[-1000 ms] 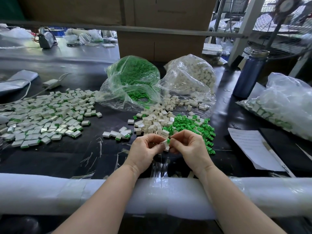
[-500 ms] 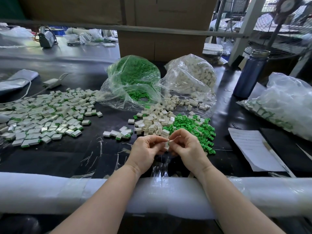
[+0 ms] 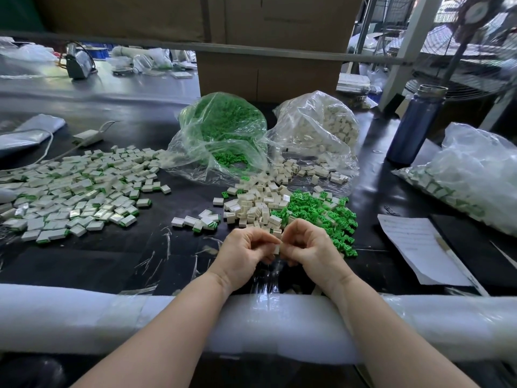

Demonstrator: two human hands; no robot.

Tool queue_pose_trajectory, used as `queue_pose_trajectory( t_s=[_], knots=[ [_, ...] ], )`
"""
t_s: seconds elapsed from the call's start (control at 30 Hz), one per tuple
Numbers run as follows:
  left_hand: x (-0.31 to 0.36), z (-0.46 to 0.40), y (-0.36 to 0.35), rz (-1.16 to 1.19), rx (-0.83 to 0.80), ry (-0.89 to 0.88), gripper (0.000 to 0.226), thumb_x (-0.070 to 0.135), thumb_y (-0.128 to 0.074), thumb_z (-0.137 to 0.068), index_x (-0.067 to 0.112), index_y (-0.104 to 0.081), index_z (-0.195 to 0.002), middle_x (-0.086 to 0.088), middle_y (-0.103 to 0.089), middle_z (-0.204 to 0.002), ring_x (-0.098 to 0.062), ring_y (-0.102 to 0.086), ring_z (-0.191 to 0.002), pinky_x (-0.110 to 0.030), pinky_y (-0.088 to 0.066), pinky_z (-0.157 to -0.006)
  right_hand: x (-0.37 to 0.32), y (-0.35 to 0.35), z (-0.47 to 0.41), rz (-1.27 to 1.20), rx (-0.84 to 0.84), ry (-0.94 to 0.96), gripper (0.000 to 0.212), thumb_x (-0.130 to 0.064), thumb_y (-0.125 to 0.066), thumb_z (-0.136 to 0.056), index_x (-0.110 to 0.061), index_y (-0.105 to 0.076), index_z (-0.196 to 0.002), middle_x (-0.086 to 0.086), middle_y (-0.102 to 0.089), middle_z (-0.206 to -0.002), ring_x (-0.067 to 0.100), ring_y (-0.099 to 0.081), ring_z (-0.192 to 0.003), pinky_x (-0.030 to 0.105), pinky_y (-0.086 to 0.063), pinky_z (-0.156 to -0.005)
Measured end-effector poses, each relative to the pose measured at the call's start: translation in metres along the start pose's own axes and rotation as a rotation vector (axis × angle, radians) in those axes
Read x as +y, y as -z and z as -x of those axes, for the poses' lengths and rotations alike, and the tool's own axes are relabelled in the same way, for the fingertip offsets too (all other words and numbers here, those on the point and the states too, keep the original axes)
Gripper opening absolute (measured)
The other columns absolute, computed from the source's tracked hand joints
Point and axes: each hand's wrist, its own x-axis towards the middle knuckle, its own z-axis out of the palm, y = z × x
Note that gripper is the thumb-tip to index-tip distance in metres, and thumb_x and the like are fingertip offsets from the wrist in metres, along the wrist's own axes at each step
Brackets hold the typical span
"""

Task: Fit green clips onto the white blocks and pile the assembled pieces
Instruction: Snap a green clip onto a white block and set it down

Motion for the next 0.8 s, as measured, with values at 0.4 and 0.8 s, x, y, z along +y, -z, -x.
queue_pose_trajectory(
  t_s=[0.4, 0.8],
  knots=[
    [-0.0042, -0.0023, -0.0047, -0.093, 0.064, -0.101, 0.025, 0.003, -0.069, -0.079, 0.020, -0.066, -0.097, -0.007, -0.068, -0.097, -0.023, -0.065, -0.090, -0.030, -0.053, -0.086, -0.0014, 0.0001, -0.0022, -0.150, 0.113, -0.028, 0.013, 0.006, -0.061, -0.083, -0.007, -0.057, -0.080, 0.010, -0.062, -0.065, 0.014, -0.057, -0.052, 0.021, -0.050, -0.051],
    [-0.0044, -0.0042, -0.0019, 0.016, 0.034, -0.005, 0.013, 0.013, -0.054, -0.092, 0.011, -0.064, -0.084, 0.002, -0.063, -0.067, 0.000, -0.057, -0.055, -0.014, -0.048, -0.056, -0.0003, -0.0003, -0.0027, -0.205, 0.116, -0.059, 0.011, -0.005, -0.061, -0.087, -0.003, -0.062, -0.076, 0.006, -0.064, -0.061, 0.013, -0.059, -0.051, 0.021, -0.052, -0.052]
  ],
)
